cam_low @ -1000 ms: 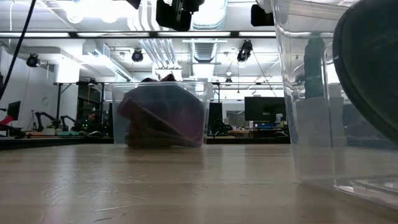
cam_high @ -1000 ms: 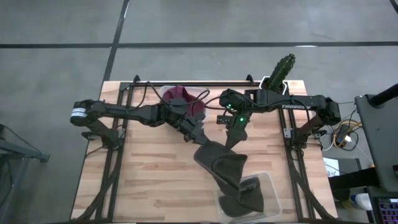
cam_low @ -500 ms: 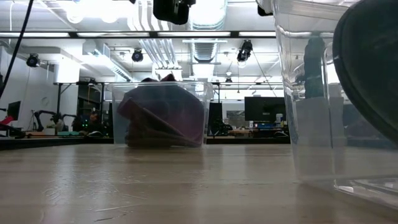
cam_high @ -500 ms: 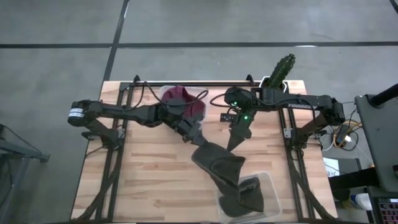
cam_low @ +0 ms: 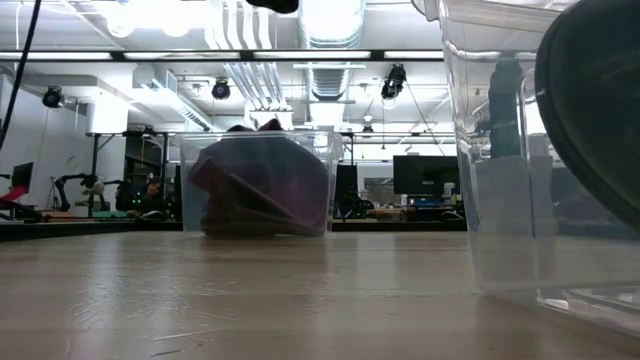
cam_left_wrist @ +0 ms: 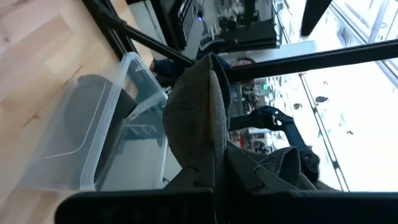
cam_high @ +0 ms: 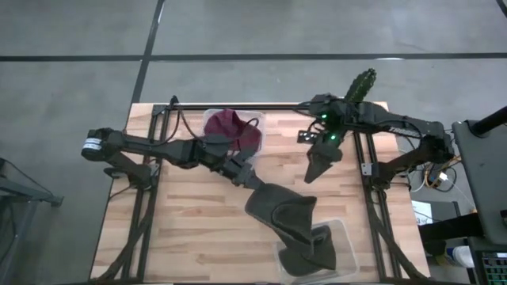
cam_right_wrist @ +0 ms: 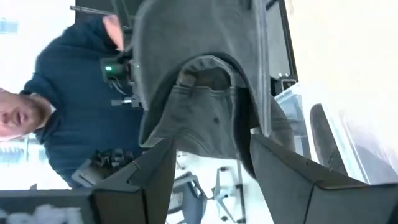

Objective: Pick and place caps into container
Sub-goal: Put the black cap into the bottom transparent container

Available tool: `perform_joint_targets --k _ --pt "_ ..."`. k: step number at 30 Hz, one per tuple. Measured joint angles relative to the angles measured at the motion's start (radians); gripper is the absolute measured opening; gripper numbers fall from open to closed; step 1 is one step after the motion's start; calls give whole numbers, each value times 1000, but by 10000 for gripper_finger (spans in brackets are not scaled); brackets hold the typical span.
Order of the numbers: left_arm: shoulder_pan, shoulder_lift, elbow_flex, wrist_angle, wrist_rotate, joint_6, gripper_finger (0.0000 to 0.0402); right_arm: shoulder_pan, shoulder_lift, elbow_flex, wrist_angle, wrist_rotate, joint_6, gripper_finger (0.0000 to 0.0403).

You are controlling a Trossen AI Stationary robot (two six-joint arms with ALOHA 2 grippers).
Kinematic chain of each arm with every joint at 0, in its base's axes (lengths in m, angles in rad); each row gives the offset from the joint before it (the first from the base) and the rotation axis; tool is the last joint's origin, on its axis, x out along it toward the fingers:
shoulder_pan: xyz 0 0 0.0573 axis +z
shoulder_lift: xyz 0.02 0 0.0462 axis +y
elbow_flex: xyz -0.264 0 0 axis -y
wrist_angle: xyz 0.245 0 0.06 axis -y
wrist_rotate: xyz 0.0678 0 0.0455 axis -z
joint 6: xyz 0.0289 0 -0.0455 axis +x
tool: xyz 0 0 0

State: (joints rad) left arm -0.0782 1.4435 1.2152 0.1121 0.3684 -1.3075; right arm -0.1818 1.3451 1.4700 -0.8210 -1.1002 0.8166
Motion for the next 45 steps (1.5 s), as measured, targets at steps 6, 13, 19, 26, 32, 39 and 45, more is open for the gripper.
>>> perform_joint_targets --k 6,13,19,26,32,39,45 --pt "-89 0 -3 -1 -224 42 5 -79 -93 0 0 54 -28 187" --pt "-184 16 -5 0 -607 214 5 -220 -179 0 1 86 -221 176" --pt "-264 70 -5 57 -789 258 5 -296 -221 0 5 89 -304 177" --pt "-338 149 21 179 -813 280 5 -328 -224 0 14 90 -319 178" --pt "-383 243 72 192 -839 309 5 -328 -217 0 17 90 -347 178" --pt "-404 426 217 234 -850 328 5 -328 -217 0 17 90 -366 178" --pt "-411 552 378 147 -866 347 5 -327 -217 0 17 90 -372 178"
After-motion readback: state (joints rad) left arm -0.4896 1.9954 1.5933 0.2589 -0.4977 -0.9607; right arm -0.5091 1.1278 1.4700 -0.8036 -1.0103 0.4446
